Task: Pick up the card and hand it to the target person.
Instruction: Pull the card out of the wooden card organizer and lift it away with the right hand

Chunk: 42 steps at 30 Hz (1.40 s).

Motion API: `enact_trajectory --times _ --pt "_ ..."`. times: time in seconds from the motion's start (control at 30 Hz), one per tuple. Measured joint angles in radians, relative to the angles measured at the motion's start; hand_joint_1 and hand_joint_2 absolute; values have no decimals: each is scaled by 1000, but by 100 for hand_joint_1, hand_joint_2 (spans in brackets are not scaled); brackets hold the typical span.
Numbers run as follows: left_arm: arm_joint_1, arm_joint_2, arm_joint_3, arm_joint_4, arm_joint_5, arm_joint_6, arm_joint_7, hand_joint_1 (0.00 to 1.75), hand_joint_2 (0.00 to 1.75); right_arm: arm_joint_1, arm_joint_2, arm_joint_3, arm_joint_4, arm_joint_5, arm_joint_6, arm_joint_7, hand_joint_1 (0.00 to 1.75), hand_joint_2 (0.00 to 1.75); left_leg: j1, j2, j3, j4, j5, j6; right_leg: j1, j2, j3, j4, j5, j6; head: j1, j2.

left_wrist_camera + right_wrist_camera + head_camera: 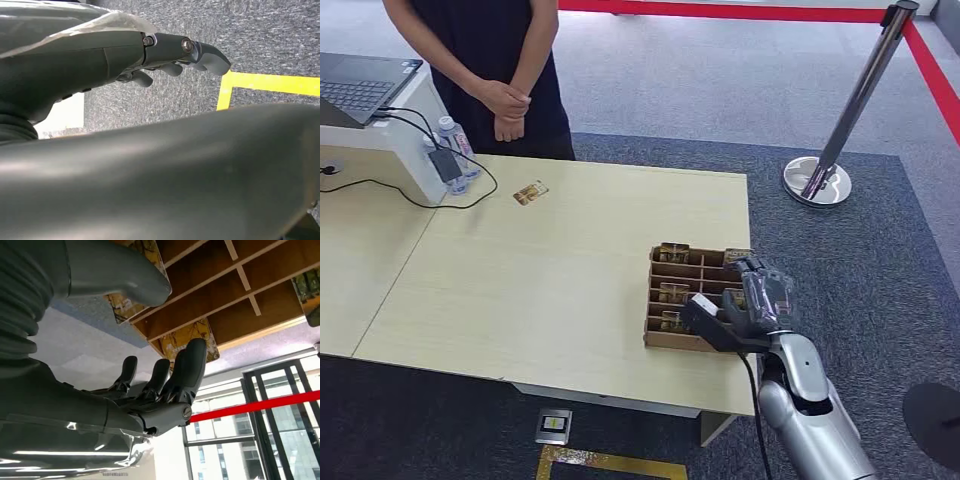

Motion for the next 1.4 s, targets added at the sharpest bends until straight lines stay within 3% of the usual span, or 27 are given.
enact_trajectory --times 0.73,1.4 --pt "-1 4 3 0 -22 -13 -8 0 0 67 -25 -51 -22 10 -3 21 86 175 0 0 0 0 0 0 0 0 0 0 0 0 0 0" --pt "-3 4 3 0 -22 -13 -8 0 0 8 -13 -53 9 31 19 -5 88 175 0 0 0 0 1 0 0 0 0 0 1 0 0 0"
